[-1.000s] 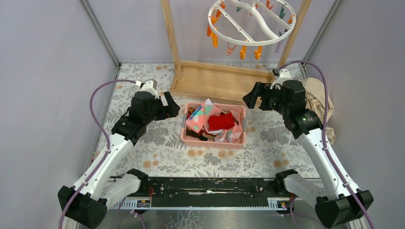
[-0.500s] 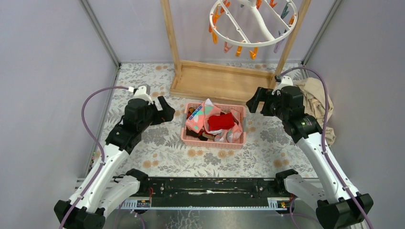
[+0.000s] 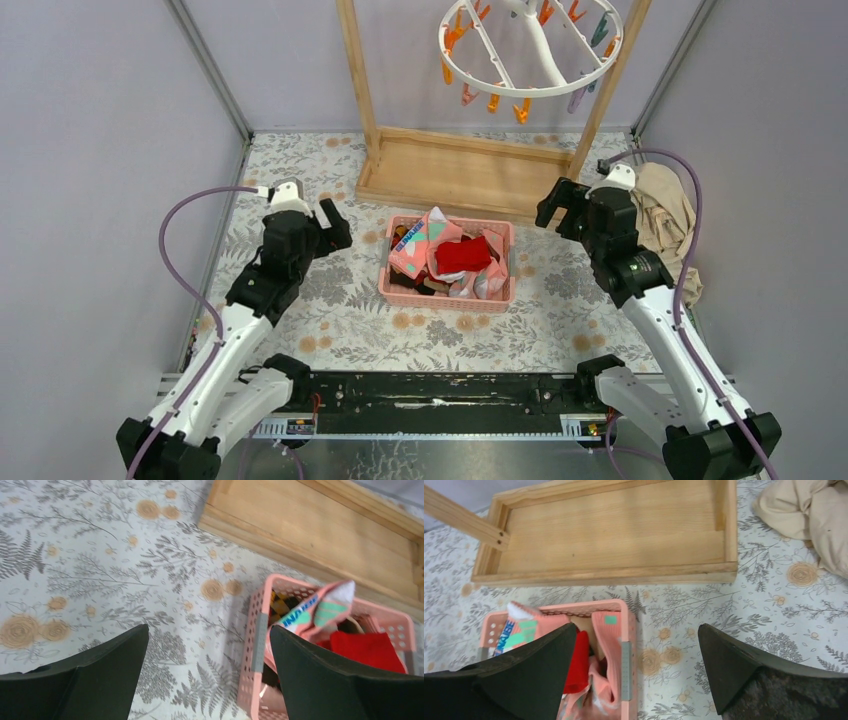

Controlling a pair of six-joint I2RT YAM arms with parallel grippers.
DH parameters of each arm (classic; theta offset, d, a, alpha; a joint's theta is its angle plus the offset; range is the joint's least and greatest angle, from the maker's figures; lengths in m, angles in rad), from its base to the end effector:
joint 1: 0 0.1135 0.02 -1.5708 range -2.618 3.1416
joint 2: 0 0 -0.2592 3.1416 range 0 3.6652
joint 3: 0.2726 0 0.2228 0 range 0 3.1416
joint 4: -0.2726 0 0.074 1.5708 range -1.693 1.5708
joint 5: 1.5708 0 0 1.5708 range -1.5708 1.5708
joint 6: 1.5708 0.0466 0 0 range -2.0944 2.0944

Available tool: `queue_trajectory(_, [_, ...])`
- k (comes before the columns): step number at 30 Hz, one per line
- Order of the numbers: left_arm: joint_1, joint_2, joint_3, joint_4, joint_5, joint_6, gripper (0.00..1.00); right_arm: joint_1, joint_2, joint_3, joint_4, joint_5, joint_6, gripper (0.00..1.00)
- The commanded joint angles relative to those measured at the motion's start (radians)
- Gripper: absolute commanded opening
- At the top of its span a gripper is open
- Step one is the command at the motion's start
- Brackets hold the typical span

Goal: Remove the socks clipped to the hanger
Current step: Place the sock in the bin, then reset both arms

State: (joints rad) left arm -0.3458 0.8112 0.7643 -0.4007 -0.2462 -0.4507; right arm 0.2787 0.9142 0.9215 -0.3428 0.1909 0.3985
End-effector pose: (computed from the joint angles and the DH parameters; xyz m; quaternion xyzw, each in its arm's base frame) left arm 0.1601 -0.0456 0.2997 -0.1093 0.8354 -0.1092 0.5275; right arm 0.1841 0.0435 0.3409 0.1037 0.8068 0.1182 0.5696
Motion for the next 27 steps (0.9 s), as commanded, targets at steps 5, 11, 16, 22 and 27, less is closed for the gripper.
queue_trajectory(5, [0.015,0.117,-0.097,0.332,-0.164,0.099,0.98,-0.004,0.018,-0.126,0.308,0.069,-0.123,1.0])
queue_trajectory(11, [0.077,0.174,-0.218,0.55,-0.257,0.173,0.98,-0.006,0.074,-0.405,0.734,0.217,-0.292,1.0])
queue_trajectory(16, [0.188,0.277,-0.256,0.685,-0.194,0.204,0.98,-0.027,0.145,-0.612,1.044,0.285,-0.387,1.0])
queue_trajectory(22, [0.24,0.428,-0.318,0.935,-0.109,0.302,0.98,-0.066,0.316,-0.675,1.315,0.317,-0.414,1.0])
queue_trajectory(27, [0.295,0.569,-0.374,1.15,-0.034,0.3,0.98,-0.094,0.511,-0.712,1.546,0.336,-0.42,1.0])
